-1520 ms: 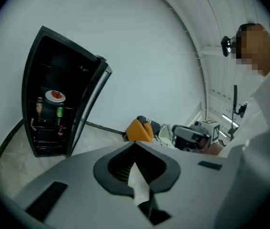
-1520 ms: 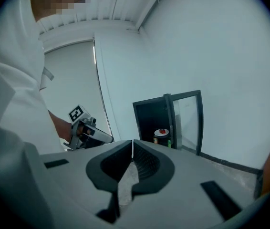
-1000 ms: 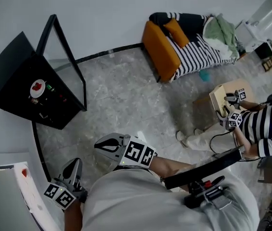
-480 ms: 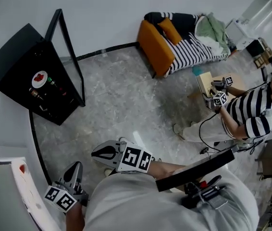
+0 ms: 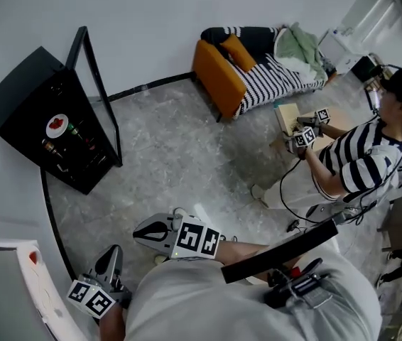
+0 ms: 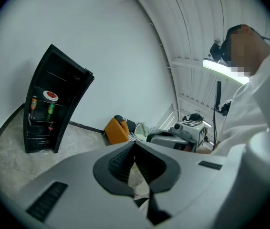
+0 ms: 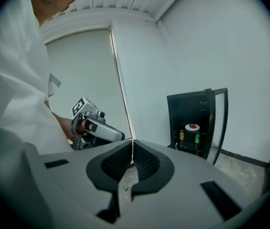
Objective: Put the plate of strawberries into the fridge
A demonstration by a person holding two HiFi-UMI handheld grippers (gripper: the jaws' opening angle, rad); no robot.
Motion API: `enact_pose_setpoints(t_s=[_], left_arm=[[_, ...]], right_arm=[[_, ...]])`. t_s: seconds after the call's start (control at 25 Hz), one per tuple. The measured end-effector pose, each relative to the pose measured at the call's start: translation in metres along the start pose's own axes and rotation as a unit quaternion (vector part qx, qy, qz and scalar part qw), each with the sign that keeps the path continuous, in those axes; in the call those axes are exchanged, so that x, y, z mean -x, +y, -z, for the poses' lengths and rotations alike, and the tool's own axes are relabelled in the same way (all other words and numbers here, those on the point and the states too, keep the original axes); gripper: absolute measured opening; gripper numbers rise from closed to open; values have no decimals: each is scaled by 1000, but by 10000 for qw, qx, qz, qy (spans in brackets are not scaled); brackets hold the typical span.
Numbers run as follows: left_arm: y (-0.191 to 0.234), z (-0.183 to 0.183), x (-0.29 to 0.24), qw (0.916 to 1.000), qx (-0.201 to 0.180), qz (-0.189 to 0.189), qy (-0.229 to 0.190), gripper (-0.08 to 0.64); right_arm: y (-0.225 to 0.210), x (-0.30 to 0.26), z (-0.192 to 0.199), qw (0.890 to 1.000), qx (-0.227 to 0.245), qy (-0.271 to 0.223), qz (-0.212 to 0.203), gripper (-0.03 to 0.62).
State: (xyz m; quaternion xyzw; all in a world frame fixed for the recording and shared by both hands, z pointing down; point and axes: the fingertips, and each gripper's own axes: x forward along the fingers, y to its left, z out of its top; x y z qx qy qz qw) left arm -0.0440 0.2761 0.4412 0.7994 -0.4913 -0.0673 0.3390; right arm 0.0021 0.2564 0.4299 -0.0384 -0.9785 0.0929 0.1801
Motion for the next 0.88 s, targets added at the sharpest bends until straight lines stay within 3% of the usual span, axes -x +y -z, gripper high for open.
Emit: enact_pose_setpoints(t_s=[0.4,0.88], left_arm=[[-6,2,24,10000,4,1,-27,12],[9,25,43,10000,-22,-12,-84,14]], right_arm=[[23,-3,-10,9999,99,76,-4,19],[41,-18,4,9996,265,112,-12,18]])
